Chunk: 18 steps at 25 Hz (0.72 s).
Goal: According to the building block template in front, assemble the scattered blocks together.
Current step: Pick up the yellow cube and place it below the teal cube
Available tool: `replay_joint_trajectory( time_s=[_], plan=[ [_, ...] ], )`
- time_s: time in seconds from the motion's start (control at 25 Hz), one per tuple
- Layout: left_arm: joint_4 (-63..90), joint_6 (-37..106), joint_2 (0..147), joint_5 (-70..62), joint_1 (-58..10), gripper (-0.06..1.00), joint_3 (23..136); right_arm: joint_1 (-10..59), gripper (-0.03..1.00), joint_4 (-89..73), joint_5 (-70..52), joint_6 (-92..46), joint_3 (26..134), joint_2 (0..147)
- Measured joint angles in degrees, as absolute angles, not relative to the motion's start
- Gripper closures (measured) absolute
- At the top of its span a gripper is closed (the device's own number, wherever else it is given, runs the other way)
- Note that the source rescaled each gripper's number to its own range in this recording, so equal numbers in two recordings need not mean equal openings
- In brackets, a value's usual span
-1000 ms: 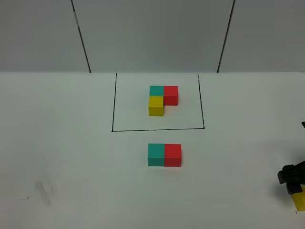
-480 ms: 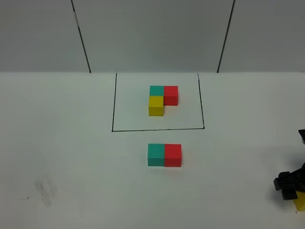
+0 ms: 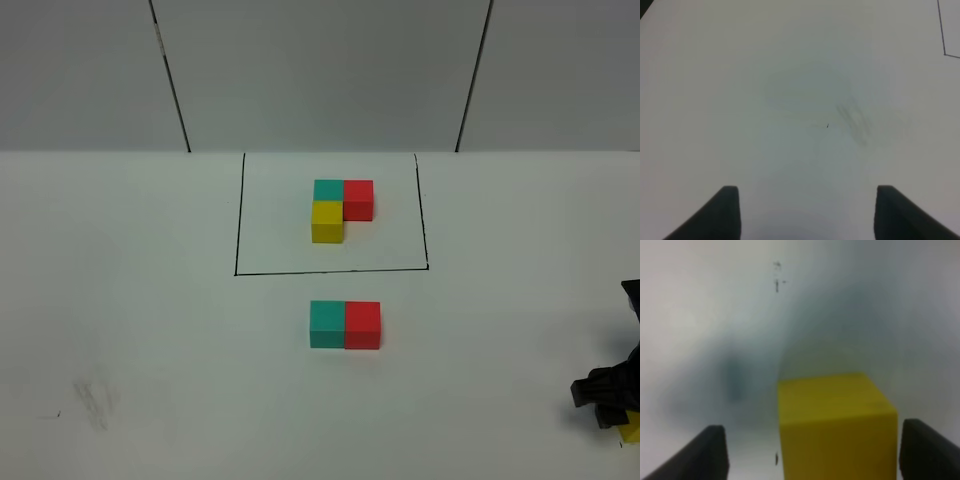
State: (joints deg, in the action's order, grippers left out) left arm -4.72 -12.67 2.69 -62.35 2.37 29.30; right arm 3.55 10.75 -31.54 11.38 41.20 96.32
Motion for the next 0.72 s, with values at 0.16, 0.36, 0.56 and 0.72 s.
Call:
replay_joint_trajectory(
  time_s=[0.16,0.36,0.56,0.72],
  plan=[
    [-4.7,-12.7,2.7,-62.3,2.4,0.58,29.3,3.5,0.57,10.6,-31.7,11.4,41.2,96.4],
    [-4.7,-12.7,2.7,-62.3,2.4,0.58,29.3,3.5,0.73,10.5,-32.1,11.4,41.2,96.4],
    [-4.7,-12.7,2.7,-62.3,2.4,0.58,29.3,3.5,0.73,9.4,-33.6,11.4,41.8,96.2],
    [-4.7,-12.7,2.7,-62.3,2.4,0.58,29.3,3.5,0.73,6.6,-37.8,11.4,45.0,92.8]
  ],
)
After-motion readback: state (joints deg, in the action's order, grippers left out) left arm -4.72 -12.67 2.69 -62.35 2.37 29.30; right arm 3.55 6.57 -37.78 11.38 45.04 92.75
